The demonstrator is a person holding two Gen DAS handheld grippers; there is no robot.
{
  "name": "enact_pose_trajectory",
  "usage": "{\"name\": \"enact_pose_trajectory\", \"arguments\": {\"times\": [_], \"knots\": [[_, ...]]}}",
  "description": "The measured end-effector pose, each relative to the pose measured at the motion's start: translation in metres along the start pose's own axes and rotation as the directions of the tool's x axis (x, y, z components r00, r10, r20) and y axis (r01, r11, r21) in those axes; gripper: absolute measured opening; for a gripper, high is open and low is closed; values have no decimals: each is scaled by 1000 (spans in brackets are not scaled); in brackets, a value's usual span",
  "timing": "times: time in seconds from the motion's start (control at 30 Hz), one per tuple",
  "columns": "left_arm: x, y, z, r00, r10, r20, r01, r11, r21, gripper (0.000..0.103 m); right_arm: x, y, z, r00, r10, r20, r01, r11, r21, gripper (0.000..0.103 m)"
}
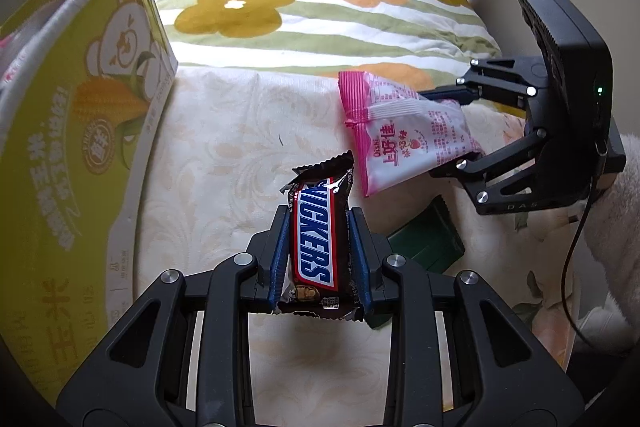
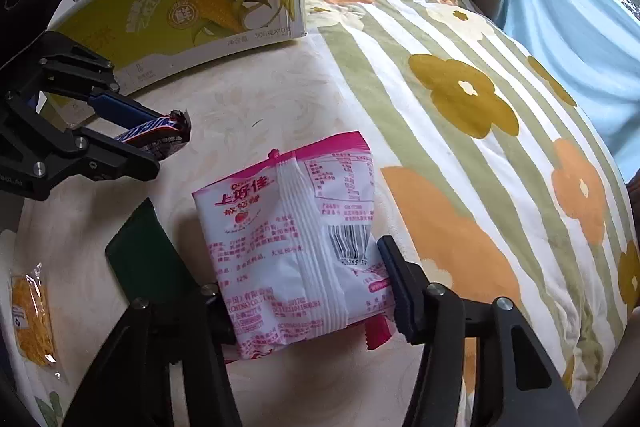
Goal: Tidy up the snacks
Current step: 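Grasp the Snickers bar with the left gripper while the right grasps the pink-white candy bag, then carry both items over the box and open both grippers to drop them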
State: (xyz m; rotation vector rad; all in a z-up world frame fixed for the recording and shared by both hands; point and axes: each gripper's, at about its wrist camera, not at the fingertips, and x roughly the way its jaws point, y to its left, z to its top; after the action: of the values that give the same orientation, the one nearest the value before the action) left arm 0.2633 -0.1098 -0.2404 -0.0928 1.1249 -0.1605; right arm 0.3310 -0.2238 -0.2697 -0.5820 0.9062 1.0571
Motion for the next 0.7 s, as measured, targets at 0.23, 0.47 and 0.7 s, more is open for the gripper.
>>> {"name": "enact_pose_trajectory", "arguments": {"times": [0.23,0.47,0.7], "knots": [[-42,5,11,998,-13,68,14,1000,-13,25,-36,0,16,995,-52,86,39,989,141,50],[-99,15,24,987,-37,155,40,999,-16,25,-86,1,51,979,-103,174,43,948,317,50],[-150,58,38,973,-83,216,77,996,35,25,-108,44,101,974,-148,170,69,913,402,50]]}}
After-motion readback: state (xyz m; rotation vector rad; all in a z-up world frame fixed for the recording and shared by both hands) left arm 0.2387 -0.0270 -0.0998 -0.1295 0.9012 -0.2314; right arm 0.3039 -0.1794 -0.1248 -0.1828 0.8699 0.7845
